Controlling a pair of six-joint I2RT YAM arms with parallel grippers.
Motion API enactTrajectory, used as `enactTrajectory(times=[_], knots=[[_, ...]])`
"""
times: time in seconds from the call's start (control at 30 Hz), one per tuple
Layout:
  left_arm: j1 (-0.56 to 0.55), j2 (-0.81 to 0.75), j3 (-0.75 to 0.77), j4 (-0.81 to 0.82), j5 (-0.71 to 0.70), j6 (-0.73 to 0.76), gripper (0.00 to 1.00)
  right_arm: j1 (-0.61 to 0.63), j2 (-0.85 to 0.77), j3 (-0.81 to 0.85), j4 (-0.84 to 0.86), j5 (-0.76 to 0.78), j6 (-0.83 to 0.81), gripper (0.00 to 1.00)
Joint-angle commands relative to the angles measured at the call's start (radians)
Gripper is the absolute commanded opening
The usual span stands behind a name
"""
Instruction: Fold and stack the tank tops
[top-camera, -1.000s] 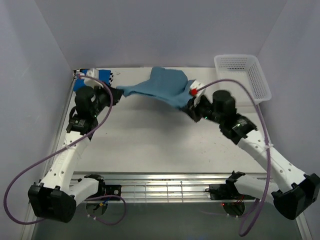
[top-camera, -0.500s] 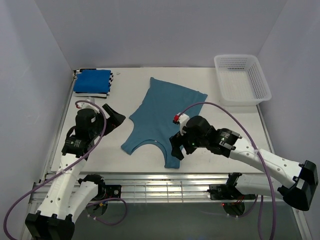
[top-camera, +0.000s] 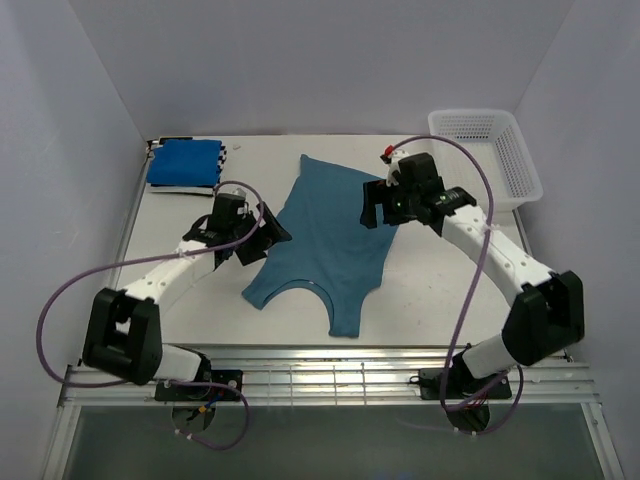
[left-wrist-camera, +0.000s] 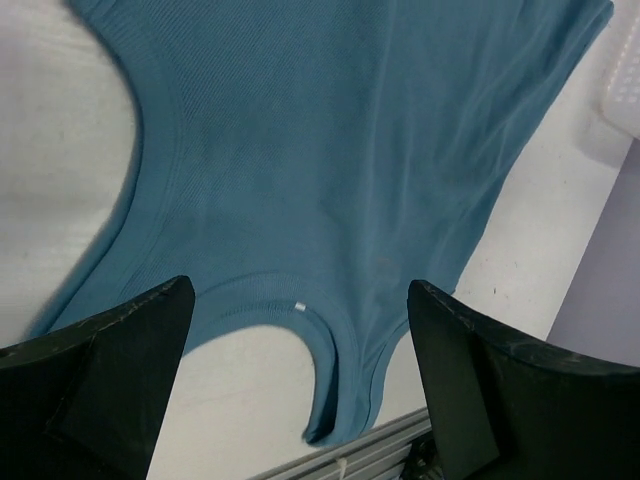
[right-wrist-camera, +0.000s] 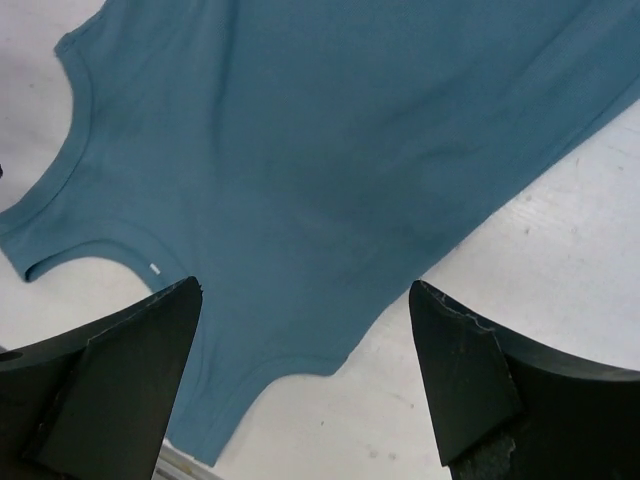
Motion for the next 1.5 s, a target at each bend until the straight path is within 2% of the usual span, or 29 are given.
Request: enactTrajectory(times=[0.0, 0.13, 0.23, 0.37, 0.5, 0.73, 0.87, 1.0, 1.17, 1.23, 1.27, 1.37, 1.47], knots=[[-0.017, 0.133, 0.115, 0.102, -0.019, 0.003, 0.98, -0.081, 0.197, 0.14, 0.066, -0.132, -0.066, 0.9], [-0.025, 0.39, 0.295, 0.103, -0.059, 0.02, 0.98, -0.181, 0.419, 0.298, 0.068, -0.171, -0.069, 0.9], [-0.025, 0.493, 0.401, 0.097, -0.085, 0.029, 0.98, -0.219, 0.555, 0.418, 0.069, -0.208, -0.084, 0.9], [-0.017, 0.63, 0.48, 0.056, -0.142, 0.034, 0.98, -0.233, 0.699, 0.521, 0.068, -0.177, -0.127, 0.9], [0.018, 0.69, 0.477, 0.049, -0.148, 0.025, 0.98, -0.258, 0.767, 0.545, 0.068, -0.174, -0.121, 0.9], [0.075, 0.756, 0.482, 0.026, -0.149, 0.038, 0.98, -0.287, 0.749, 0.362, 0.155, -0.2, -0.067, 0.9], [0.092, 0.802, 0.555, -0.016, -0.18, 0.064, 0.98, -0.287, 0.634, 0.111, 0.278, -0.215, 0.001, 0.9], [0.119, 0.91, 0.705, -0.047, -0.16, 0.144, 0.98, -0.282, 0.511, -0.115, 0.4, -0.258, 0.089, 0.9], [0.122, 1.131, 1.05, -0.174, -0.134, 0.274, 0.98, -0.224, 0.343, -0.358, 0.528, -0.215, 0.227, 0.9], [0.121, 1.179, 1.129, -0.178, -0.082, 0.33, 0.98, -0.196, 0.291, -0.483, 0.581, -0.195, 0.284, 0.9], [0.121, 1.222, 1.208, -0.193, -0.056, 0.359, 0.98, -0.187, 0.242, -0.522, 0.597, -0.176, 0.331, 0.9], [0.121, 1.263, 1.322, -0.217, -0.007, 0.406, 0.98, -0.135, 0.163, -0.608, 0.593, -0.12, 0.374, 0.9], [0.116, 1.261, 1.345, -0.216, 0.094, 0.429, 0.98, -0.077, 0.114, -0.633, 0.577, -0.108, 0.387, 0.9]])
